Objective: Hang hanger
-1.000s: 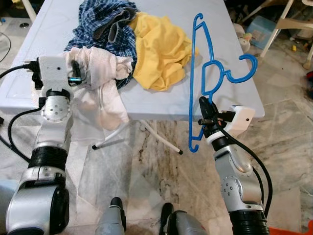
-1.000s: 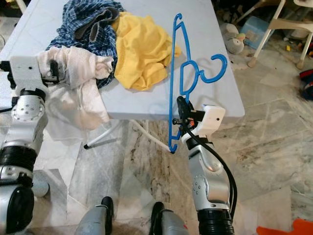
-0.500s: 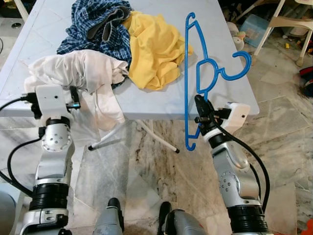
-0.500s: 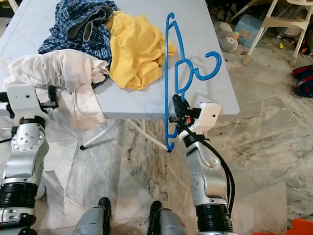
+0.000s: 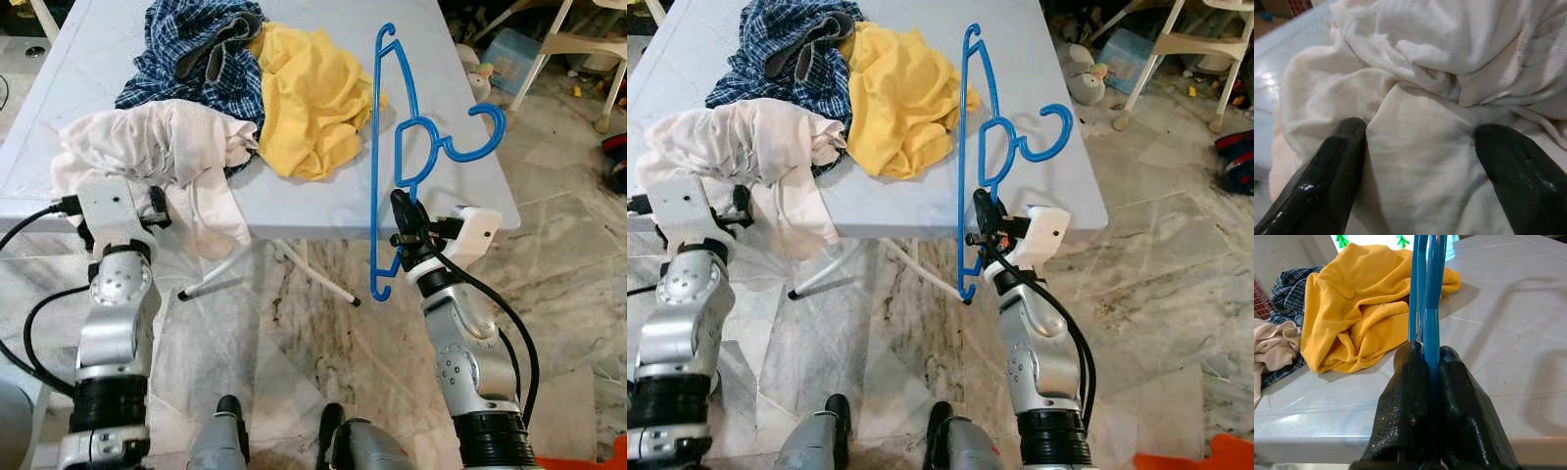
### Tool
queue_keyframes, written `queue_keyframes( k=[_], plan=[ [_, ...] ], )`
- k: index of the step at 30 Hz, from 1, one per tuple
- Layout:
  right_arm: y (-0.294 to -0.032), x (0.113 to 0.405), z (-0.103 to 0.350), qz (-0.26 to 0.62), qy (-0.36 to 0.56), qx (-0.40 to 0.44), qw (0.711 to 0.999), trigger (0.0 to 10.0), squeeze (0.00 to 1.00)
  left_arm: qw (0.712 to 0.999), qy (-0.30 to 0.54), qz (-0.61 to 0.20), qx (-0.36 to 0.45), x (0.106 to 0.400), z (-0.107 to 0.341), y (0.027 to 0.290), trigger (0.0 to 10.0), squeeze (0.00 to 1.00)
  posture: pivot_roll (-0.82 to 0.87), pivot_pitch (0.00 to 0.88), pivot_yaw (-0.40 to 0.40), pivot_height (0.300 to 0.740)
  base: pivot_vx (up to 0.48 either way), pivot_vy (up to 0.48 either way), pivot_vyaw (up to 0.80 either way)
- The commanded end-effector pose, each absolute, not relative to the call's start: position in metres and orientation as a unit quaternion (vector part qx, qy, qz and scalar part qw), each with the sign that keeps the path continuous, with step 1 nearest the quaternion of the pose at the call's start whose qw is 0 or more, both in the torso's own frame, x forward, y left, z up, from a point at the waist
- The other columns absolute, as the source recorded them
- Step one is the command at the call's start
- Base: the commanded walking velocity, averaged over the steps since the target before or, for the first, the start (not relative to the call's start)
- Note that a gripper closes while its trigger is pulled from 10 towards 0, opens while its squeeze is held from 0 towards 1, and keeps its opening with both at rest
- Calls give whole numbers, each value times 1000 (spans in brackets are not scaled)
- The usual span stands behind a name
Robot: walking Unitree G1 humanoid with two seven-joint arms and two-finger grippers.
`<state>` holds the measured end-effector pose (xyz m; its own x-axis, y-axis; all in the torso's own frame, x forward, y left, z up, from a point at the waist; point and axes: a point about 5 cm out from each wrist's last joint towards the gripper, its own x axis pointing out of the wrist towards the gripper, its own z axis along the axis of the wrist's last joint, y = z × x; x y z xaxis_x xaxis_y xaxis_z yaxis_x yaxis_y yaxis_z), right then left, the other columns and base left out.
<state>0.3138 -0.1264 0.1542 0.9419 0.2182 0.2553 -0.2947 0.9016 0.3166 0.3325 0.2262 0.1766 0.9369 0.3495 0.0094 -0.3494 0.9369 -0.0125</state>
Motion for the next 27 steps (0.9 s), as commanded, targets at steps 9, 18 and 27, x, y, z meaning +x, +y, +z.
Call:
queue_keyframes(
  k=[9,18,27],
  plan=[
    [-131,313,136,113,-65,174,976,10000,0,978,60,193,-46,338,162,240,0,0,166,271,-76,740,0,0,0],
    [-131,313,135,110,-65,175,976,10000,0,977,70,190,-60,343,162,241,0,0,164,269,-71,740,0,0,0],
    [-130,313,134,109,-65,177,976,10000,0,982,56,162,-85,346,165,233,0,0,164,267,-69,740,0,0,0]
  ],
)
